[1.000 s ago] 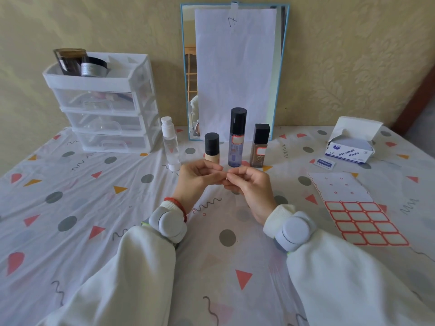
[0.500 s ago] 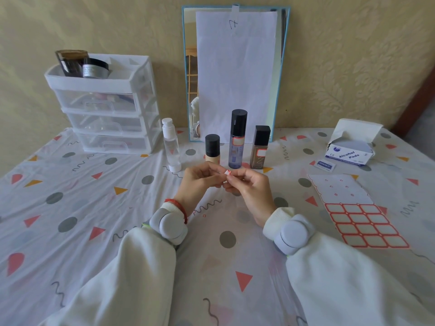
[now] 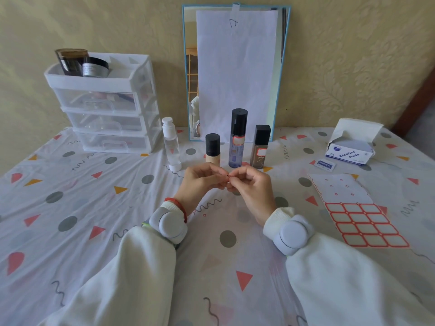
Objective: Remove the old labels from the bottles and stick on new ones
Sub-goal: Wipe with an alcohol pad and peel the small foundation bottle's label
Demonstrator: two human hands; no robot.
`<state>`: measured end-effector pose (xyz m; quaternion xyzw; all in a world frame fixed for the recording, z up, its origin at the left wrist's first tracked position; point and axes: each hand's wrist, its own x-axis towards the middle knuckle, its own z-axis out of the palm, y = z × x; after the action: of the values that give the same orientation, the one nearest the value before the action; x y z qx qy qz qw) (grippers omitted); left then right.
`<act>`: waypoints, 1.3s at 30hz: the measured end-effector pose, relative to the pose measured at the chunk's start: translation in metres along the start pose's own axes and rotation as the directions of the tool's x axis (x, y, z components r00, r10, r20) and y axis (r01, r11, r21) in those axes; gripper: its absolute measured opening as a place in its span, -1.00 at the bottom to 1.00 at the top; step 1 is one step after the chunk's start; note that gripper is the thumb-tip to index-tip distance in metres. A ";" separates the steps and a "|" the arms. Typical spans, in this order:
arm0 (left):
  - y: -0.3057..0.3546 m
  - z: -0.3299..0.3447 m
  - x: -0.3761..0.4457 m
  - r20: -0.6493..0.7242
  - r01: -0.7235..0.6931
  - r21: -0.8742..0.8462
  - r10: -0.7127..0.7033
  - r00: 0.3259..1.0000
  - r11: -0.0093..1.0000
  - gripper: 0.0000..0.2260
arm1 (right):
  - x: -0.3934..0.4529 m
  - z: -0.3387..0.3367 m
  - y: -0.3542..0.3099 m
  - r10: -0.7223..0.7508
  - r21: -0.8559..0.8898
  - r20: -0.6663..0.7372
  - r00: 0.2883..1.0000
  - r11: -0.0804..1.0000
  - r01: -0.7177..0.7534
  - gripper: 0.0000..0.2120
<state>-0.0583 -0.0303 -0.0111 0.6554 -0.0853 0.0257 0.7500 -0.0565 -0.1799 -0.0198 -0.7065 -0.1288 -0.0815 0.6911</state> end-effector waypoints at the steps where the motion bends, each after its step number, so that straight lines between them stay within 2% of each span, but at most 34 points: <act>1: 0.001 0.000 0.000 0.004 0.018 -0.031 -0.018 1.000 0.999 -0.83 | 0.000 0.000 0.001 -0.009 -0.019 -0.005 1.000 1.000 0.009 -0.82; 4: 0.001 0.001 0.000 -0.009 0.032 -0.027 -0.033 0.999 0.999 -0.89 | 0.001 -0.001 0.003 -0.046 -0.071 0.006 0.999 0.996 0.047 -0.89; 9: 0.000 0.000 0.000 -0.025 0.013 0.044 -0.012 1.000 0.999 -0.88 | 0.001 -0.003 0.004 -0.100 -0.128 0.004 0.995 0.987 0.100 -0.78; 11: -0.001 0.000 0.000 -0.044 -0.005 0.056 0.008 0.999 0.998 -0.89 | 0.002 -0.002 0.005 -0.085 -0.119 0.001 0.996 0.989 0.084 -0.81; 16: -0.001 -0.002 0.001 -0.117 -0.044 0.072 0.052 0.992 0.996 -0.87 | 0.001 0.000 0.003 0.051 0.046 -0.006 0.999 0.998 -0.051 -0.95; 22: -0.001 -0.003 0.000 -0.076 -0.080 0.137 0.091 0.993 0.987 -0.85 | 0.000 -0.001 0.002 0.020 -0.008 0.033 0.999 1.000 -0.020 -0.98; 29: -0.003 0.001 0.001 -0.061 -0.008 0.029 0.010 0.998 1.000 -0.87 | 0.004 0.000 0.007 0.058 -0.120 0.046 0.997 0.991 -0.052 -0.88; 32: -0.004 0.002 0.000 -0.060 -0.013 0.074 0.017 0.998 0.997 -0.87 | 0.004 0.000 0.007 0.058 -0.149 0.072 0.996 0.988 -0.047 -0.84; 36: -0.002 0.002 0.000 -0.053 -0.045 0.150 0.053 0.997 0.988 -0.92 | 0.004 -0.001 0.004 0.056 -0.117 0.121 0.991 0.992 -0.042 -0.85; 39: 0.001 0.001 0.000 -0.056 -0.035 0.167 0.045 0.997 0.985 -0.96 | 0.002 0.001 0.003 0.043 -0.072 0.105 0.994 0.997 -0.035 -0.84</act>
<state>-0.0583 -0.0314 -0.0099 0.7127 -0.0737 0.0673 0.6944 -0.0533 -0.1793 -0.0218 -0.7359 -0.1487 -0.0346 0.6597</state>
